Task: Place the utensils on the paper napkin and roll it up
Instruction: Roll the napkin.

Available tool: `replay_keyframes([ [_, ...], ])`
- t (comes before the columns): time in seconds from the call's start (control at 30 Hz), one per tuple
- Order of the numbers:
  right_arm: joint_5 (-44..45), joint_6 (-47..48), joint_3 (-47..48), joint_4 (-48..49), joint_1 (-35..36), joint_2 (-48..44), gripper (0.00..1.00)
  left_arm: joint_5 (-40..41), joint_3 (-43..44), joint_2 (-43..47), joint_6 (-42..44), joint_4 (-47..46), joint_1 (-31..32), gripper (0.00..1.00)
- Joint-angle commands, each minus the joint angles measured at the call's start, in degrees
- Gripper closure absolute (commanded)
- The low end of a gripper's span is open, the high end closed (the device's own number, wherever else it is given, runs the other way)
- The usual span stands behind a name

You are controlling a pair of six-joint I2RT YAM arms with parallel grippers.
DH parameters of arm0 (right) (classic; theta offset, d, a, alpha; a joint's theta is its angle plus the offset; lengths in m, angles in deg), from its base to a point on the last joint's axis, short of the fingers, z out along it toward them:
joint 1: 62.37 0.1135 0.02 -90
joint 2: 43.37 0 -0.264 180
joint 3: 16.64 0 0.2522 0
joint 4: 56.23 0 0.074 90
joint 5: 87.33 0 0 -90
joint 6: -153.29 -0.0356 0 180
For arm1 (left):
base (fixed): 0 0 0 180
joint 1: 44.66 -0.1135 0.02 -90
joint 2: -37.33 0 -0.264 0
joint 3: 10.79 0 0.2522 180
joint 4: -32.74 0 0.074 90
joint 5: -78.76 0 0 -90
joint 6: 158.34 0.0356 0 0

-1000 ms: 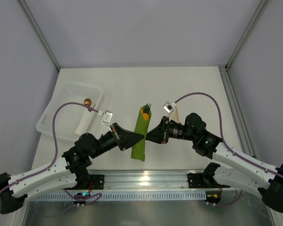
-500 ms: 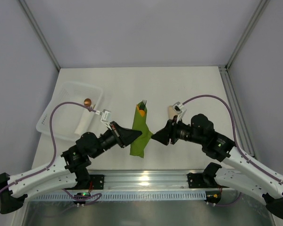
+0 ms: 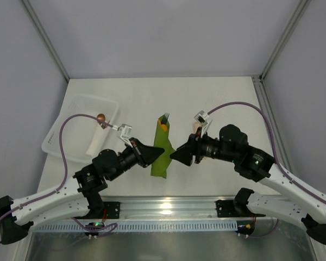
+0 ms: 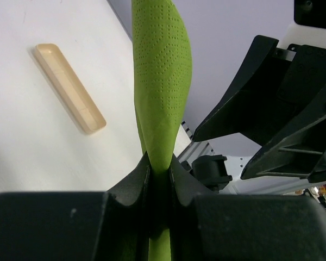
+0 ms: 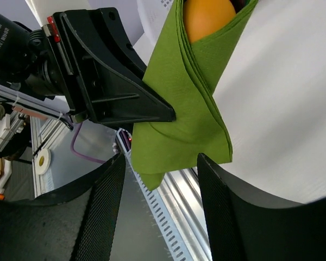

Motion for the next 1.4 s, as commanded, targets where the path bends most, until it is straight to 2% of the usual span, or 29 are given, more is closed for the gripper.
replay_keyframes([
  [0.0,2.75,0.68,3.77,-0.92,1.66,4.32,0.4,2.28,2.97,-0.16,1.92,-0.14,0.46,1.0],
  [0.07,2.76,0.07,4.74,-1.1,2.1,6.09,0.37,2.63,3.23,-0.33,2.19,0.12,0.73,1.0],
  [0.53,2.76,0.24,4.13,5.22,4.56,11.98,0.36,3.16,3.41,-0.25,1.84,-0.58,1.26,1.0],
  [1.1,-1.9,-0.9,-0.44,12.17,4.83,11.9,0.34,2.9,2.62,1.16,-0.18,-2.86,1.26,1.0],
  [1.37,-3.92,-2.4,-4.31,20.59,4.74,9.18,0.34,2.37,1.65,1.51,-1.59,-5.32,1.26,1.0],
])
